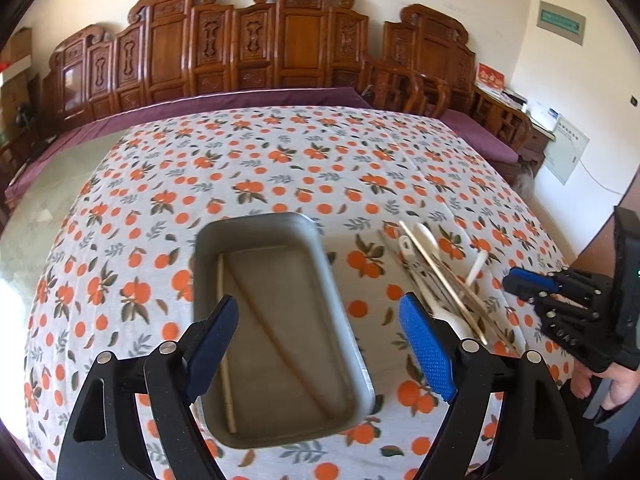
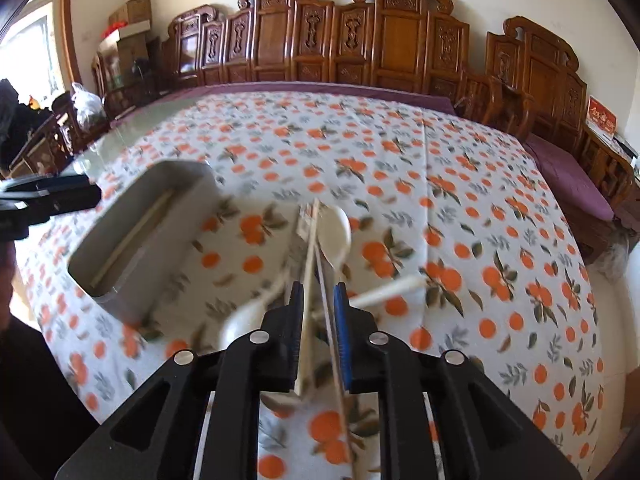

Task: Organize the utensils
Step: 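Return the right tool to the pile and grasp another wooden chopstick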

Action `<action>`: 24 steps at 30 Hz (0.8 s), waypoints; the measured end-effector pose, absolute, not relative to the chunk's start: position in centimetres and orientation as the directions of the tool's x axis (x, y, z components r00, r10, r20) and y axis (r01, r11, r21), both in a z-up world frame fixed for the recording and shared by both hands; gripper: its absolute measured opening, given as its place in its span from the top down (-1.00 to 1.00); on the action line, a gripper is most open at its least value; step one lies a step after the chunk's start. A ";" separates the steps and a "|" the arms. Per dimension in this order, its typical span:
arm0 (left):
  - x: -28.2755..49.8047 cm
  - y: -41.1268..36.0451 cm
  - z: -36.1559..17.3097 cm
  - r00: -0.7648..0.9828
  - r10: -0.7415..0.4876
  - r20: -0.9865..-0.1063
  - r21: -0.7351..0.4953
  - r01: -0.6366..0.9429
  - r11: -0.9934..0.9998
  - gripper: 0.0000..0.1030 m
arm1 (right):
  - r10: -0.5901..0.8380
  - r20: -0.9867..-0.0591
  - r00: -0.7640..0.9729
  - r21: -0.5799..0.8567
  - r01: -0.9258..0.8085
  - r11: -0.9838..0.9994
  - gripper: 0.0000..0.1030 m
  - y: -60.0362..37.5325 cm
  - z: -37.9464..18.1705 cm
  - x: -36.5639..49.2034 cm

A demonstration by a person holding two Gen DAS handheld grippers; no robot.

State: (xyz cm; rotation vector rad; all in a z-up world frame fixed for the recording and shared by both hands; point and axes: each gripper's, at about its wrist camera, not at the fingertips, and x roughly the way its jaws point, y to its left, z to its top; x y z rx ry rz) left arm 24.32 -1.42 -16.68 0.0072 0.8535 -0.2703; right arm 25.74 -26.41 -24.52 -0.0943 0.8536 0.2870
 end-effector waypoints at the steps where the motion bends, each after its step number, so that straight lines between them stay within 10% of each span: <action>1: 24.2 -1.9 -16.8 0.622 -0.237 -0.747 -0.101 0.247 0.964 -0.53 | 0.211 -0.761 0.614 0.035 -0.286 0.958 0.66 -26.3 -24.9 25.7; 24: 22.6 -8.3 -19.1 0.569 -0.247 -0.785 -0.048 0.341 0.939 -0.53 | 0.174 -0.845 0.506 0.012 -0.307 0.952 0.66 -27.1 -30.3 23.0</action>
